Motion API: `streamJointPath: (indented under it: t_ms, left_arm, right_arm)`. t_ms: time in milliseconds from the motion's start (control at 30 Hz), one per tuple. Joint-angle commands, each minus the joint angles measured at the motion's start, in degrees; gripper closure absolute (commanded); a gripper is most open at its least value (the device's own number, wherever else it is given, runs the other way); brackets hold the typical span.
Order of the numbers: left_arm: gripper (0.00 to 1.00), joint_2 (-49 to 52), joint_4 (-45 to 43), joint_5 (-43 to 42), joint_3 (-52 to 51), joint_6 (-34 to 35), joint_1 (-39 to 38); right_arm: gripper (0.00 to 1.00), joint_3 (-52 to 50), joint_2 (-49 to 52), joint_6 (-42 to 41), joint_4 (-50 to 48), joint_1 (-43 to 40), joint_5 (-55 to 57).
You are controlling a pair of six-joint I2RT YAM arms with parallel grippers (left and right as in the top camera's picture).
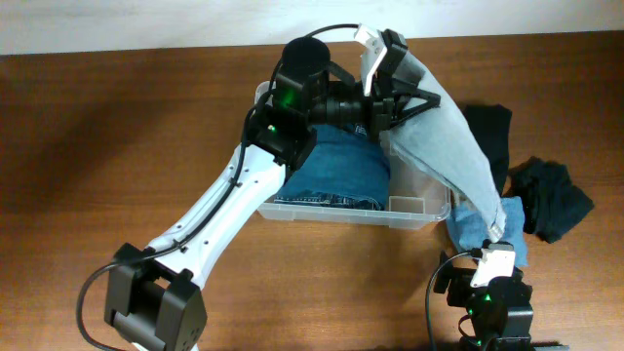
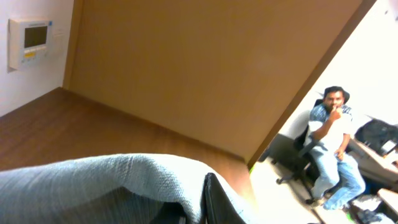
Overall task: Pack container
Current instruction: 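Carry the light-blue jeans over the bin with the left gripper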
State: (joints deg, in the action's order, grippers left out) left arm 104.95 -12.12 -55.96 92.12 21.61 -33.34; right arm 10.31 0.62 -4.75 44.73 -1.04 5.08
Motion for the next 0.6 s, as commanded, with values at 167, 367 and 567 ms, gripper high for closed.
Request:
streamJointPath:
  t_ms: [167, 367, 567]
  left_arm:
    - [1.0, 4.11, -0.02, -1.97, 1.9, -10.01, 4.33]
    - [1.0, 8.72, 0.48, -7.37, 1.9, -11.89, 5.27]
    - [1.0, 10.4, 7.65, -12.85, 1.9, -11.91, 9.51]
  right_arm:
    - [0.02, -0.2, -0.37, -0.44, 0.09, -0.22, 0.11]
    - [0.02, -0.2, -0.37, -0.42, 0.09, -0.22, 0.11]
    - [0.02, -0.2, -0.37, -0.44, 0.09, -0.22, 0.11]
